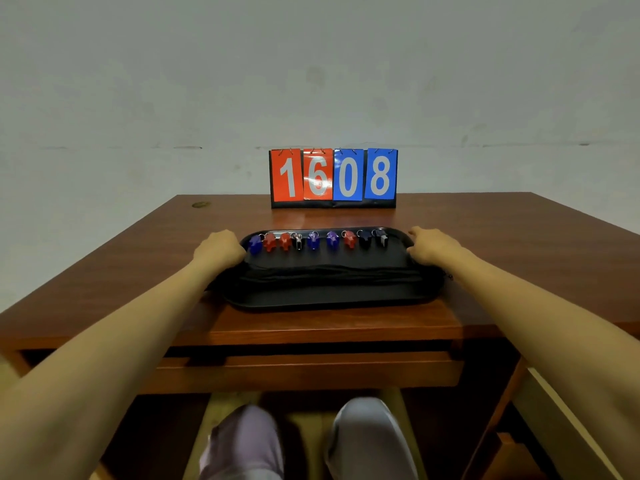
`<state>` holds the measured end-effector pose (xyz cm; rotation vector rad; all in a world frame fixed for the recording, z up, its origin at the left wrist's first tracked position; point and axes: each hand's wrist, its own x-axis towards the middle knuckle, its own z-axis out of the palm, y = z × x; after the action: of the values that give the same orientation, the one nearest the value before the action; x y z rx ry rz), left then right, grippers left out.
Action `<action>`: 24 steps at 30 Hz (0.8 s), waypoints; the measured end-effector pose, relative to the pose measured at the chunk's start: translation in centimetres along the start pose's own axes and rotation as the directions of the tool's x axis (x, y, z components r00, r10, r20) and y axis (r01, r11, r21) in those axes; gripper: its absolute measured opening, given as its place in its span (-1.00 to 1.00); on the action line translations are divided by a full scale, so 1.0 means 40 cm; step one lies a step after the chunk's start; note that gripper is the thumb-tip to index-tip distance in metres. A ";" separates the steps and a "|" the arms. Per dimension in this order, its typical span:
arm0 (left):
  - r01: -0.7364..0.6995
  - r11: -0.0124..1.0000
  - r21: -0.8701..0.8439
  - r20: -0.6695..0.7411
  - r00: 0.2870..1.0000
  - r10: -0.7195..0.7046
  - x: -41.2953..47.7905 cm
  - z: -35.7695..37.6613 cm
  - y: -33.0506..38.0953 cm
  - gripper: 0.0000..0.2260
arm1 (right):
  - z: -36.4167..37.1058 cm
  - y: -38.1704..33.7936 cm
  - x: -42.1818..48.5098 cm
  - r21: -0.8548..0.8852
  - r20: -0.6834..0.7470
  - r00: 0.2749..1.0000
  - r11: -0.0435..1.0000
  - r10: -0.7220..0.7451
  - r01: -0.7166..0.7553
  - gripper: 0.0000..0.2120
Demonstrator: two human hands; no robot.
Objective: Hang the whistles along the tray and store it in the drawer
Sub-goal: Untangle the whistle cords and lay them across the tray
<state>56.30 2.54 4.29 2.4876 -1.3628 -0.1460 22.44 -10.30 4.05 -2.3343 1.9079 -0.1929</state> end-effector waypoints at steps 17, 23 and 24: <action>-0.031 0.994 -0.103 0.027 0.999 0.034 0.068 0.019 -0.002 -0.79 | 0.011 0.001 0.046 0.102 -0.003 0.997 0.992 0.078 -0.077 -0.72; -0.035 0.984 -0.175 0.069 0.996 0.047 0.160 0.038 0.035 -0.78 | 0.014 0.020 0.125 0.177 -0.025 0.993 0.979 0.111 -0.105 -0.75; -0.035 0.983 -0.183 0.079 0.996 0.050 0.176 0.043 0.043 -0.78 | 0.014 0.025 0.141 0.190 -0.028 0.992 0.975 0.120 -0.113 -0.75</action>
<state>58.36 -4.59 3.58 2.3238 -1.3685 -0.3517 22.67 -16.02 3.44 -2.1060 1.9436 -0.3921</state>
